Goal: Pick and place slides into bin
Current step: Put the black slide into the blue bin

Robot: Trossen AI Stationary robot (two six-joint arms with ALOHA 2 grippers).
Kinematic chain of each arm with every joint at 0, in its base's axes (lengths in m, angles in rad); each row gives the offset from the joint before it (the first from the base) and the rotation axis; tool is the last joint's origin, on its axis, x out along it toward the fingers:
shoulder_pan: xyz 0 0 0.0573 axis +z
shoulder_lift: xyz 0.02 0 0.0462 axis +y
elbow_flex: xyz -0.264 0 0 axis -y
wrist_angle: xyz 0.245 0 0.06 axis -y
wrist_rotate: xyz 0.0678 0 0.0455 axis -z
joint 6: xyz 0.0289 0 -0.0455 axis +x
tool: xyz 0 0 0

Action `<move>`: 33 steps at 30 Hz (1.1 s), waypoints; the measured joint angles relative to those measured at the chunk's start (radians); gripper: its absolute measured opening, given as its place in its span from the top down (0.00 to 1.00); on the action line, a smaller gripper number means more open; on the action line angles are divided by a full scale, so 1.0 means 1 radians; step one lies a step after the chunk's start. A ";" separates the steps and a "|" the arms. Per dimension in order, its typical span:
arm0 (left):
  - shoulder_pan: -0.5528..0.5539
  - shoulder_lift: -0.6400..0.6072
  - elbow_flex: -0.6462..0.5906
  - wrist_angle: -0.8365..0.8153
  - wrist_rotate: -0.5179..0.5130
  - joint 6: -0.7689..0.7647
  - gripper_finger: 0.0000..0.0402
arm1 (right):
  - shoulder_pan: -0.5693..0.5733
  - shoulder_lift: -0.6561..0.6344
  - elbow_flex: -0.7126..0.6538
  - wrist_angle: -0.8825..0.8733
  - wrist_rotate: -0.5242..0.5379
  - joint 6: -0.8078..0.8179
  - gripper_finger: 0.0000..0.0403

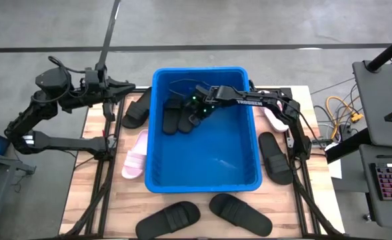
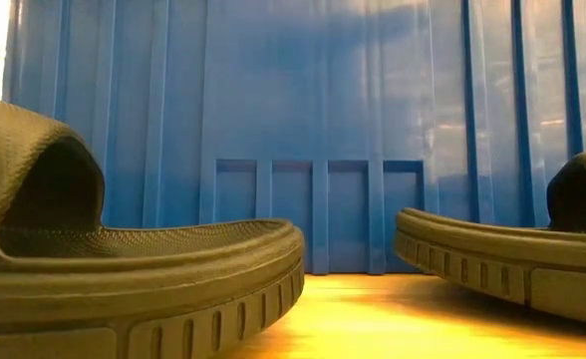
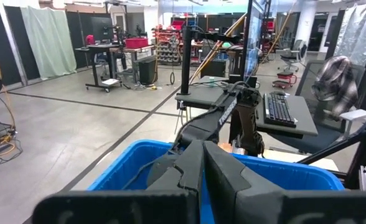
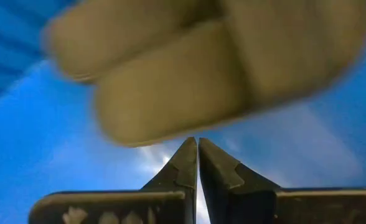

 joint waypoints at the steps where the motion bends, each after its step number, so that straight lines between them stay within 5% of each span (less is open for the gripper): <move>1: 0.000 0.000 0.000 0.000 -0.008 0.000 1.00 | 0.005 0.004 0.000 0.009 -0.036 -0.005 0.98; 4: 0.000 0.000 0.000 0.000 -0.010 0.000 1.00 | 0.019 0.012 -0.002 0.028 -0.106 -0.005 0.98; 15: -0.001 0.002 0.000 0.000 -0.011 -0.001 1.00 | 0.078 0.035 -0.009 0.094 -0.107 -0.012 0.98; 33: 0.000 0.000 0.000 0.000 -0.011 -0.007 1.00 | 0.084 0.116 -0.009 0.185 -0.017 0.006 0.98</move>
